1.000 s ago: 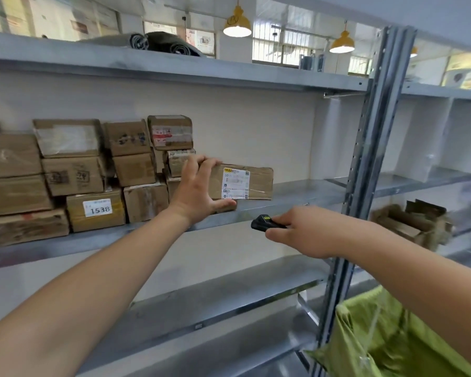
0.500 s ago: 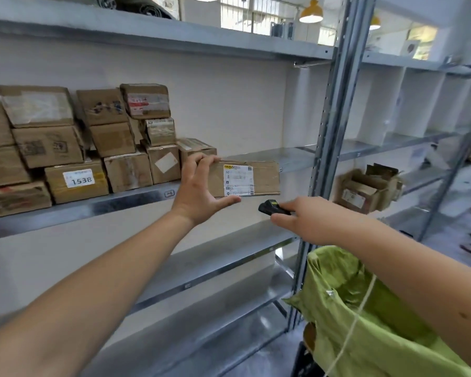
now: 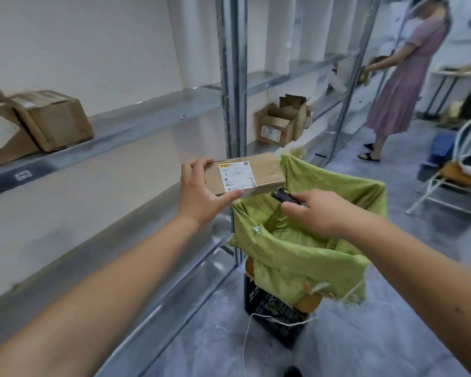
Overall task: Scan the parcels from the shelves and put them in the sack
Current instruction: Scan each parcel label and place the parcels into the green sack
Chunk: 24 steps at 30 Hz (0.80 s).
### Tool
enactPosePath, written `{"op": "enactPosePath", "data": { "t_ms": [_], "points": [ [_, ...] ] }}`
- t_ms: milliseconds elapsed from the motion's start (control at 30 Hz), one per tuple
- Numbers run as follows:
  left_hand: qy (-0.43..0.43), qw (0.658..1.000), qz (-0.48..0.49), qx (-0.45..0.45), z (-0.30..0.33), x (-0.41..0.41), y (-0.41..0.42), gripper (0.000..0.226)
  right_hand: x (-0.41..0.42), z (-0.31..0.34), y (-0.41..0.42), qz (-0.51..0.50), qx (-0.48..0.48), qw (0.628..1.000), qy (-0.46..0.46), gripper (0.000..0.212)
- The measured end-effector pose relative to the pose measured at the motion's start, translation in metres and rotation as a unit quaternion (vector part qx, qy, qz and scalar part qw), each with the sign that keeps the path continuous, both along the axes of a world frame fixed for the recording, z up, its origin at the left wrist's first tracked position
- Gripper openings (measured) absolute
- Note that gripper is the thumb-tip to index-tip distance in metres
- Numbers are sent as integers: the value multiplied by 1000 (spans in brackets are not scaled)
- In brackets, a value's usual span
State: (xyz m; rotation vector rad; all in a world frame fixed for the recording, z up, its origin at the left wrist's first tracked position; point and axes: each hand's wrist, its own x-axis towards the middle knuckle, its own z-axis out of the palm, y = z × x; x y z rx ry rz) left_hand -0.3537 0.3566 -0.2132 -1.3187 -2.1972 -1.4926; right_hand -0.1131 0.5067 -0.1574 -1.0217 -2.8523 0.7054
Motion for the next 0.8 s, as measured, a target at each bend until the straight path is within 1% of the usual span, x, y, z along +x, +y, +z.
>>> {"op": "enactPosePath", "data": {
  "t_ms": [100, 267, 400, 600, 733, 800],
  "points": [
    [-21, 999, -30, -18, -17, 10, 56, 99, 19, -18, 46, -35, -11, 999, 5, 51],
    [-42, 995, -54, -68, -48, 26, 150, 96, 37, -47, 122, -78, -43, 996, 2, 49],
    [-50, 991, -39, -119, -81, 36, 211, 96, 40, -72, 178, -83, -89, 993, -15, 51],
    [-94, 977, -18, -193, -139, 43, 260, 94, 34, -113, 232, -70, -141, 985, -68, 47],
    [-120, 959, -23, -257, -168, 31, 283, 95, 27, -137, 254, -80, -173, 978, -85, 46],
    [-130, 944, -30, -301, -185, 22, 296, 97, 20, -150, 262, -96, -192, 972, -98, 47]
  ]
}}
